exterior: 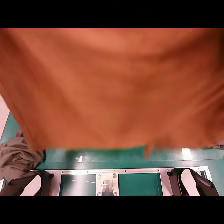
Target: Fold the shirts.
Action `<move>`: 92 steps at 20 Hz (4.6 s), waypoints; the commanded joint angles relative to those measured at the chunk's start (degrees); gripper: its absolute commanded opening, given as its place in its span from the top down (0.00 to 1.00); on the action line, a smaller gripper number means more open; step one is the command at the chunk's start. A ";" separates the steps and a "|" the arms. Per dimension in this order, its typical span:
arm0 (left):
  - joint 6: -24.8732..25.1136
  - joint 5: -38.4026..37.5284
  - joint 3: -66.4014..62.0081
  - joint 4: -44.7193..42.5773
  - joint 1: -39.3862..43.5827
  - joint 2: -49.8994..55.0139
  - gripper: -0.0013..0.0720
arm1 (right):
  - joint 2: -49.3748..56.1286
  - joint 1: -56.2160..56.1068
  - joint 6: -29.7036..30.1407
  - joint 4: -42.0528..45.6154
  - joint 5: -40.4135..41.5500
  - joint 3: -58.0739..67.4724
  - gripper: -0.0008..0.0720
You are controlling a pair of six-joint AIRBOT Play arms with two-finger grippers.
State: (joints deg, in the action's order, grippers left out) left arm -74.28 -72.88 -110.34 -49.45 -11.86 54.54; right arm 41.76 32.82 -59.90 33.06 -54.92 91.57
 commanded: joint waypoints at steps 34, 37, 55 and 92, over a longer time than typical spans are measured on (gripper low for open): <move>-10.58 -4.74 21.18 -11.47 5.99 51.89 0.94 | 61.26 -11.78 -5.75 15.96 -7.72 -11.47 0.97; -12.63 -5.53 21.18 -11.47 5.99 51.89 0.94 | 61.31 -12.02 -5.92 16.09 -7.67 -11.47 0.97; -15.74 0.00 62.49 -15.91 0.94 4.76 0.21 | 17.14 10.12 -22.67 21.66 -14.95 -56.48 0.46; -22.32 10.78 70.90 -18.73 11.76 0.04 0.94 | 9.09 -6.71 -31.34 28.85 -20.85 -55.19 0.97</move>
State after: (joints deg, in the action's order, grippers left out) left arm -96.12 -60.29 -34.26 -66.54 -0.08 54.48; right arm 51.29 26.65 -92.12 66.50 -74.28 30.65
